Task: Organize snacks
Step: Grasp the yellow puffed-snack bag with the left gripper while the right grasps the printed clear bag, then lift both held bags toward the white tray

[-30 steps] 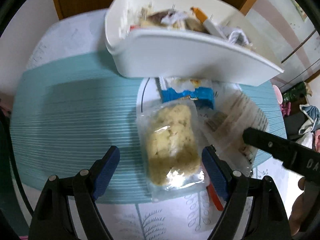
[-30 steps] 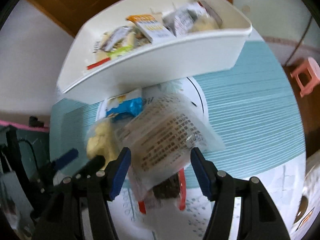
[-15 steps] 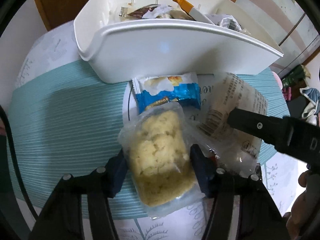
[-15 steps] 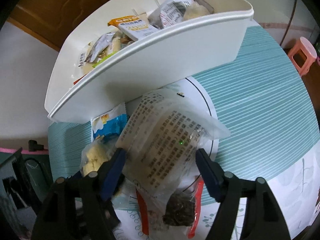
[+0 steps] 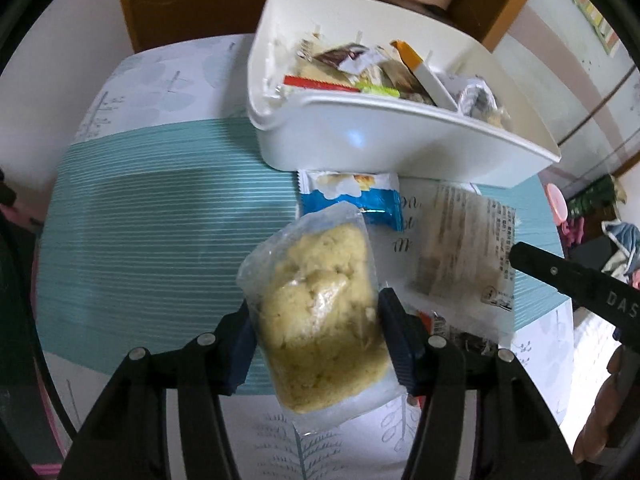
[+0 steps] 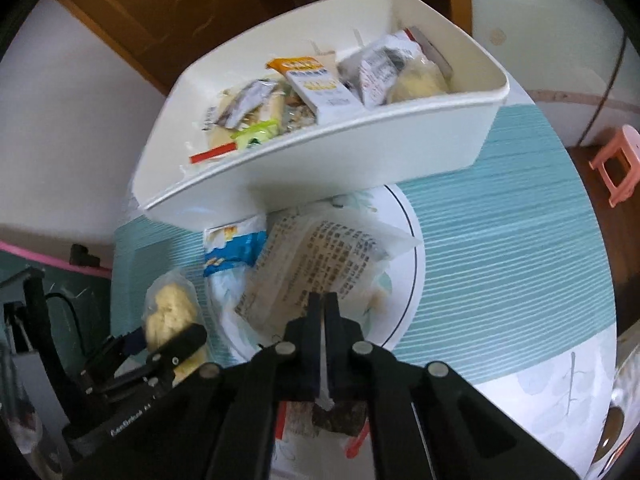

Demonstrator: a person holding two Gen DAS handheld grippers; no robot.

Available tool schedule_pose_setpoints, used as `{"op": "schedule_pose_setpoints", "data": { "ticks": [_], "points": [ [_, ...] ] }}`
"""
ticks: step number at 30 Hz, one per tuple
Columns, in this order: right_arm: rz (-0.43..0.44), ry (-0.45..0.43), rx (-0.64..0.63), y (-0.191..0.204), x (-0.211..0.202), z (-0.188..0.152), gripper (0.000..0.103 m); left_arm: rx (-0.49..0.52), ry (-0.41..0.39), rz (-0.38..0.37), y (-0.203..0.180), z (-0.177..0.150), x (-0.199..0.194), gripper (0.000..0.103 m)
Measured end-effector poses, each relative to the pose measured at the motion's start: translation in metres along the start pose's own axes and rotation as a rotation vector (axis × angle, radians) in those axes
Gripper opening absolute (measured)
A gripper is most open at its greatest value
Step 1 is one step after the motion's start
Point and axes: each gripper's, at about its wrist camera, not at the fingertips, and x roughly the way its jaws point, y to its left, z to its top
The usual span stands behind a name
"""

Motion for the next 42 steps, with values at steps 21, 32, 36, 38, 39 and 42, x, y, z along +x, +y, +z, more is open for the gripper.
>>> {"op": "schedule_pose_setpoints", "data": {
  "ticks": [21, 32, 36, 38, 39, 42],
  "points": [
    [-0.012, 0.040, -0.069, 0.002, -0.034, 0.028, 0.099, -0.036, -0.101, 0.008, -0.007, 0.034, -0.058, 0.056],
    [-0.105, 0.117, -0.063, 0.016, 0.039, 0.017, 0.102, -0.061, -0.072, 0.033, 0.001, 0.027, -0.045, 0.056],
    [-0.186, 0.176, -0.081, 0.021, 0.060, 0.011, 0.102, -0.066, -0.069, 0.037, 0.001, 0.028, -0.043, 0.056],
    [-0.167, 0.199, -0.065, 0.018, 0.065, 0.007, 0.079, -0.068, -0.068, 0.038, 0.001, 0.028, -0.043, 0.056],
    [-0.128, 0.194, -0.054, 0.017, 0.064, 0.005, 0.077, -0.068, -0.069, 0.038, 0.001, 0.028, -0.044, 0.056],
    [-0.140, 0.150, -0.077, 0.018, 0.048, 0.005, 0.065, -0.067, -0.071, 0.035, 0.000, 0.030, -0.048, 0.056]
  ]
}}
